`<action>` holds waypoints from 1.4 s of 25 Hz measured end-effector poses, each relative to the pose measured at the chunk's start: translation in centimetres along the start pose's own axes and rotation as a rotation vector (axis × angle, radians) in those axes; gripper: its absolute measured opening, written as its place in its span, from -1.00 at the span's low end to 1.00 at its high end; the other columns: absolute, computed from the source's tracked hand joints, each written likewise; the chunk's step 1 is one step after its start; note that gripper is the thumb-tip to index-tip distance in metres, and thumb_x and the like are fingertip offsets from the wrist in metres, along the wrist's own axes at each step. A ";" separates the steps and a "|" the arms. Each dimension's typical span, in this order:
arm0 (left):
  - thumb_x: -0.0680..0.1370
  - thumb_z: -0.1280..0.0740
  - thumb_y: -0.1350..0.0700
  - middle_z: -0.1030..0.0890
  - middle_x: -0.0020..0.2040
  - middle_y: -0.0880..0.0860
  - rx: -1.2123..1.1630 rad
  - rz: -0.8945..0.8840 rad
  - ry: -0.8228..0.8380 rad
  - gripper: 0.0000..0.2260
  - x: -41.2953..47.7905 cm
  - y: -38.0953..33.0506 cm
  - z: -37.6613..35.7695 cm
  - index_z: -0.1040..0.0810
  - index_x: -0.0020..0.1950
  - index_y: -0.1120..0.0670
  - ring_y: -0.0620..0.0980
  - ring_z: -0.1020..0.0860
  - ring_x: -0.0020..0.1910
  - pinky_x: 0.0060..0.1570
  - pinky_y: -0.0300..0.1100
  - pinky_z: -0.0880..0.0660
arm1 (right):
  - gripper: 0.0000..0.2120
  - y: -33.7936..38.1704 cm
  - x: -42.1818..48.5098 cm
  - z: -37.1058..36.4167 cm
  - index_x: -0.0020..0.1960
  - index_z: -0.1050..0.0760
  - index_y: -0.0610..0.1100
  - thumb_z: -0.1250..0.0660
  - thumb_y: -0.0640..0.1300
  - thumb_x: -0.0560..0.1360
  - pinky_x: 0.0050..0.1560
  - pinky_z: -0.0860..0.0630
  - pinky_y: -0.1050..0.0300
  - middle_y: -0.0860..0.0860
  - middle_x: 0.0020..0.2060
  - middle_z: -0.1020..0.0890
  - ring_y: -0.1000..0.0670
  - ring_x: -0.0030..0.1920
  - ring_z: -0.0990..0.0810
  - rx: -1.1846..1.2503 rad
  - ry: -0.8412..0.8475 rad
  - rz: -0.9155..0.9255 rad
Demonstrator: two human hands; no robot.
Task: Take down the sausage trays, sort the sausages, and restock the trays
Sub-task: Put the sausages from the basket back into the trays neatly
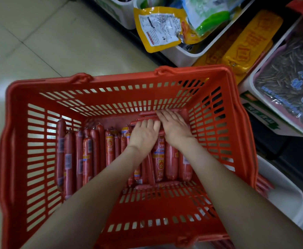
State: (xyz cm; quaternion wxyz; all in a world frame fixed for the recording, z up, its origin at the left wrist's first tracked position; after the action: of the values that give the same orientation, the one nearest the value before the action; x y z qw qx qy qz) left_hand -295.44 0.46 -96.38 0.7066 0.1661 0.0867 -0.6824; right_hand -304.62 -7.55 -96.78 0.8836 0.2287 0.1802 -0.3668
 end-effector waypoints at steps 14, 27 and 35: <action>0.31 -0.33 0.20 -0.60 -0.26 0.10 -0.109 0.042 -0.376 -0.80 -1.3 2.7 4.9 -0.54 -0.08 0.17 0.10 -0.59 -0.29 -0.34 -0.16 -0.50 | -0.50 1.3 -3.6 6.0 0.41 -0.27 -0.14 -0.30 -0.14 0.50 0.32 -0.25 0.05 -0.07 0.29 -0.47 -0.09 0.33 -0.39 -0.095 -0.138 0.102; 0.36 -0.43 0.10 -0.56 -0.04 0.15 -0.274 -0.445 -0.518 -0.60 -12.9 -17.3 21.2 -0.54 0.17 0.19 0.14 -0.53 -0.15 -0.18 -0.06 -0.44 | -0.83 -9.9 -36.2 6.1 -0.06 -0.48 -0.28 -0.38 -0.22 0.41 -0.24 -0.46 -0.05 -0.22 -0.24 -0.57 -0.25 -0.24 -0.56 0.013 -0.493 -0.629; 0.47 -0.19 0.16 -0.56 0.17 0.18 -0.334 -0.583 -0.293 -0.67 -14.6 -16.2 15.5 -0.55 0.17 0.23 0.12 -0.51 0.10 0.16 -0.09 -0.34 | -0.31 -9.7 -33.1 -3.3 0.49 -0.11 -0.11 -0.33 0.06 0.48 0.39 -0.09 -0.04 -0.06 0.35 -0.30 -0.10 0.34 -0.28 0.113 -0.105 -0.663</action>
State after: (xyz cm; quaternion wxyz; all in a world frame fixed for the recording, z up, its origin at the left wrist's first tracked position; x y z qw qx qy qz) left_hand -313.94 8.39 -78.76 0.5048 -0.0829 0.1387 -0.8480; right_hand -334.31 6.88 -86.08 0.7102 0.1869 0.1784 -0.6549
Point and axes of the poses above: each hand's wrist, its own x-axis towards the middle knuckle, its own z-axis out of the back of the hand, y = z × x, the point moved 1 cm from there along x, towards the middle knuckle
